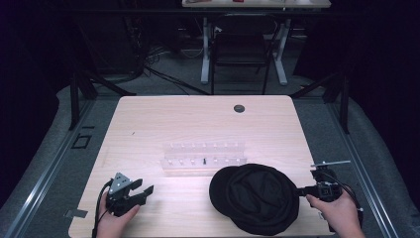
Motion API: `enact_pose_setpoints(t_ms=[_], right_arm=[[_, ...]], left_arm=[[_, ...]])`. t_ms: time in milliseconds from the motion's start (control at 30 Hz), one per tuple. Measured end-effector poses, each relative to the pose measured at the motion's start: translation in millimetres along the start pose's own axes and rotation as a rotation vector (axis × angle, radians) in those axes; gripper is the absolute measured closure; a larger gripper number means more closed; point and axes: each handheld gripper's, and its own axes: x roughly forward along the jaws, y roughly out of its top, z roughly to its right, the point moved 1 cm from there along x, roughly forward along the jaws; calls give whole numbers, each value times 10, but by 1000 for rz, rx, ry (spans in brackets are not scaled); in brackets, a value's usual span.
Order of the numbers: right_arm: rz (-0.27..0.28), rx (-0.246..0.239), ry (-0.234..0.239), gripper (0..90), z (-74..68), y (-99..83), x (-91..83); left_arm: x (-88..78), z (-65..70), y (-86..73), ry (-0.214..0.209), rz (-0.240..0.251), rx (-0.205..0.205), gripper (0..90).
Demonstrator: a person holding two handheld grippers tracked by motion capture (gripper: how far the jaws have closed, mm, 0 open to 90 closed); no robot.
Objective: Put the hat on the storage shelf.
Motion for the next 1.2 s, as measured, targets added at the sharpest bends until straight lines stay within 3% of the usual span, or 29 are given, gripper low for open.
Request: enact_pose_setpoints(t_ms=[367, 400, 567, 833, 1200], right_arm=[[-76, 61, 16, 714, 71, 44, 83], [-78, 77, 37, 704, 89, 45, 106], [-101, 84, 46, 715, 120, 28, 156], [-119, 141, 99, 754, 189, 43, 246], [-181, 142, 136, 859, 205, 58, 275]], left_arm=[[4, 0, -2, -2, -2, -2, 465], [6, 2, -2, -1, -2, -3, 465], [20, 8, -2, -1, -5, 3, 464], [14, 9, -2, 0, 0, 0, 464], [13, 7, -1, 2, 0, 1, 464]])
